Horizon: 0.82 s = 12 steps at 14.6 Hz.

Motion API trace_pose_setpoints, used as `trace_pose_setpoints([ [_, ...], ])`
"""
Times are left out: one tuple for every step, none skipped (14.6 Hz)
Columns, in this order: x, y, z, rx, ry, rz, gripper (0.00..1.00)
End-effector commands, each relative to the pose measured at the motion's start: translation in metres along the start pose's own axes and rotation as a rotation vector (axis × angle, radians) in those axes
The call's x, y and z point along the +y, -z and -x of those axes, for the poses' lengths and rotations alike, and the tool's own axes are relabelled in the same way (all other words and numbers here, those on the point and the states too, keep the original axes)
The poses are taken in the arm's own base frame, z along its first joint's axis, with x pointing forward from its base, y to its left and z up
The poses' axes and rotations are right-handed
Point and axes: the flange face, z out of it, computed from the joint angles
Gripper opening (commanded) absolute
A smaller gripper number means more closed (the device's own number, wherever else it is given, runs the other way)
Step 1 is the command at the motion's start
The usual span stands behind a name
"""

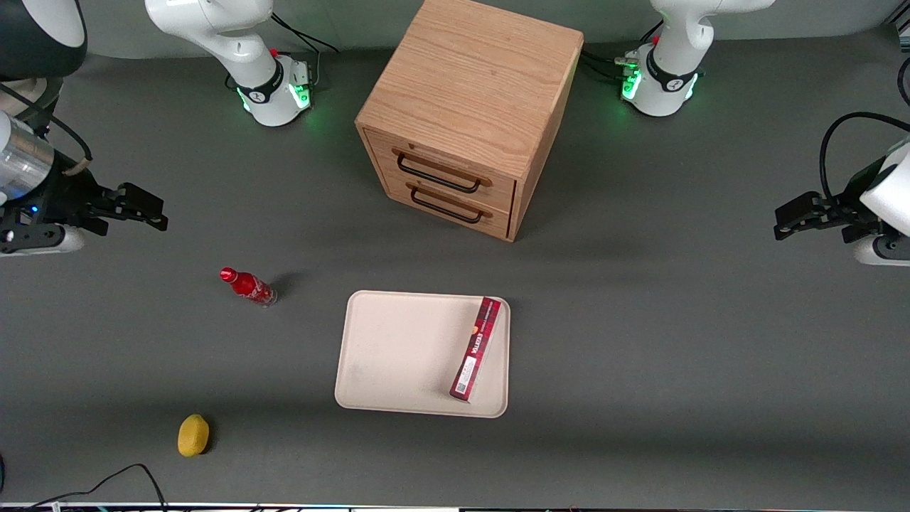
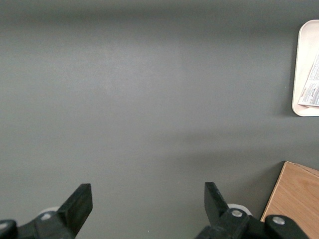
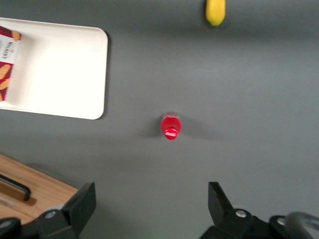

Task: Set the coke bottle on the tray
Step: 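Move the right gripper toward the red Coca-Cola bottle lying on the table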

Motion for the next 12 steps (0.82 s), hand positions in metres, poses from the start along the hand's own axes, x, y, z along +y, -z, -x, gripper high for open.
trace_pose_setpoints([
  [0.008,0.017,0.003,-0.006,-0.006,-0.045,1.00],
  [0.010,0.020,0.005,-0.014,-0.008,-0.045,1.00],
  [0.009,0.020,0.004,-0.017,-0.007,-0.043,1.00],
  [0.010,0.016,0.003,-0.026,-0.020,-0.044,1.00],
  [0.011,0.009,0.007,-0.064,-0.010,-0.042,1.00],
  [0.019,-0.004,0.010,-0.103,-0.020,-0.044,1.00],
  [0.027,-0.015,0.012,-0.122,-0.033,-0.043,1.00],
  [0.030,-0.028,0.016,-0.145,-0.028,-0.037,1.00],
  [0.032,-0.043,0.020,-0.154,-0.004,-0.041,1.00],
  [0.034,-0.056,0.026,-0.148,0.005,-0.045,1.00],
  [0.036,-0.074,0.033,-0.135,0.005,-0.040,1.00],
  [0.038,-0.093,0.038,-0.113,0.010,-0.018,1.00],
])
